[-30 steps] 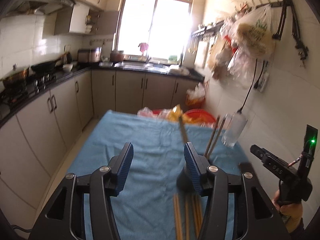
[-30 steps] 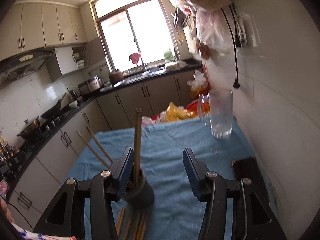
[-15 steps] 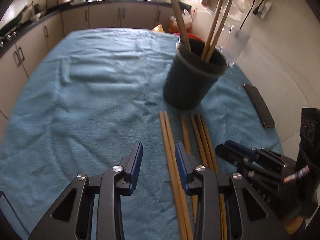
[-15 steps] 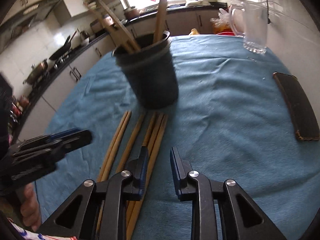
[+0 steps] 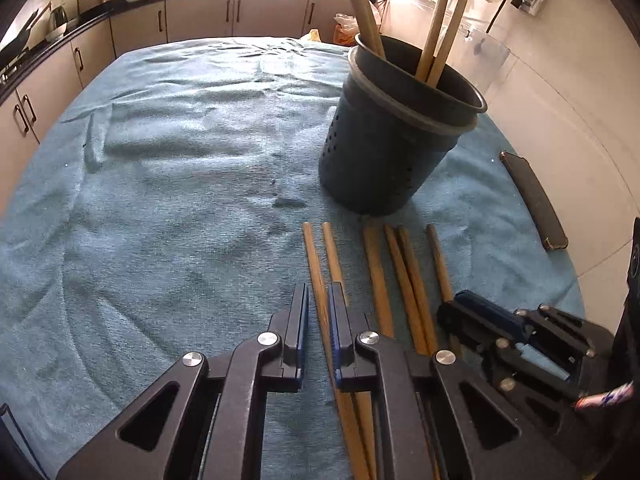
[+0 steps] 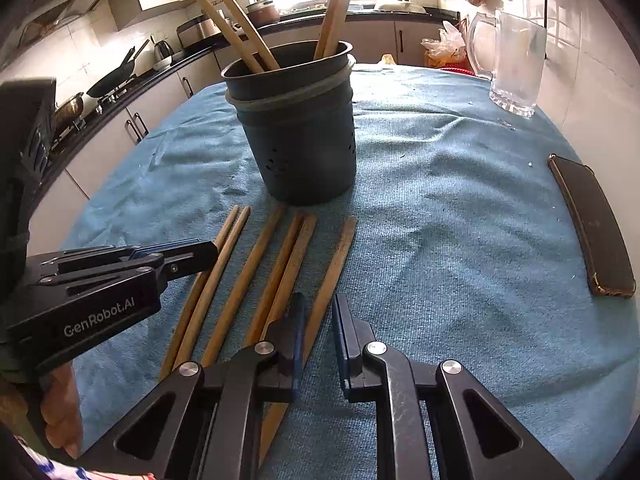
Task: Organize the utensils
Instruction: 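Lower both tools to the remaining chopsticks and close on one each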
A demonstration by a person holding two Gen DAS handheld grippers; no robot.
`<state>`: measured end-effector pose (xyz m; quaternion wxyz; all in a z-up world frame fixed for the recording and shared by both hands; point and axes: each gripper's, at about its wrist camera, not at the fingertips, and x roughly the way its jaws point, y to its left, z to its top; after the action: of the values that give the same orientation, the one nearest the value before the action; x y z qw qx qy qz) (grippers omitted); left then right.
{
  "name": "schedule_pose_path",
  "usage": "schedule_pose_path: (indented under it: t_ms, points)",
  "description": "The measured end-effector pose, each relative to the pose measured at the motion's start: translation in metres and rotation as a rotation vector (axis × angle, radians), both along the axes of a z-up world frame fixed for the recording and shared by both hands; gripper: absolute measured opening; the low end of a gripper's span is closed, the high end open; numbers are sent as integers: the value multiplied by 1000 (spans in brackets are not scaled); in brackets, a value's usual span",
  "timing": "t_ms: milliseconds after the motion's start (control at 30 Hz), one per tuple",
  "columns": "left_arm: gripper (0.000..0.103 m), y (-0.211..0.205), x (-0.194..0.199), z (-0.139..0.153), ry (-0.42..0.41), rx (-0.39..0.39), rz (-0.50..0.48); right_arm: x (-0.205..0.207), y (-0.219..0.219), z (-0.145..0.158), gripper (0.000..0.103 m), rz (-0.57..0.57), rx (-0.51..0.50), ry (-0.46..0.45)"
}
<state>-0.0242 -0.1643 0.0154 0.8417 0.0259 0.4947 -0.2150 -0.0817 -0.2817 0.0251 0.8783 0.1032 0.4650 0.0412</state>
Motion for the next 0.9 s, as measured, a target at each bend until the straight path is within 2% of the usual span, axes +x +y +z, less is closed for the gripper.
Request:
schedule_pose_path:
  t_ms: [100,333,600,733,900]
  points:
    - [8,-1,-1,0,-24,32,-11,-1,-5,0,13,-6,3,8]
    - [8,4,-1,2,-20,66,-6,-19,-27,1,12,-4,-74,46]
    - [8,20,12,6,125,60,-5,-27,-71,0,14,-53,-42,114]
    - [8,9,21,6,122,118,-16,-13,-71,0,14,-65,-58,147]
    - [8,5,40,6,145,96,7,8,-69,0,20,-76,-54,188]
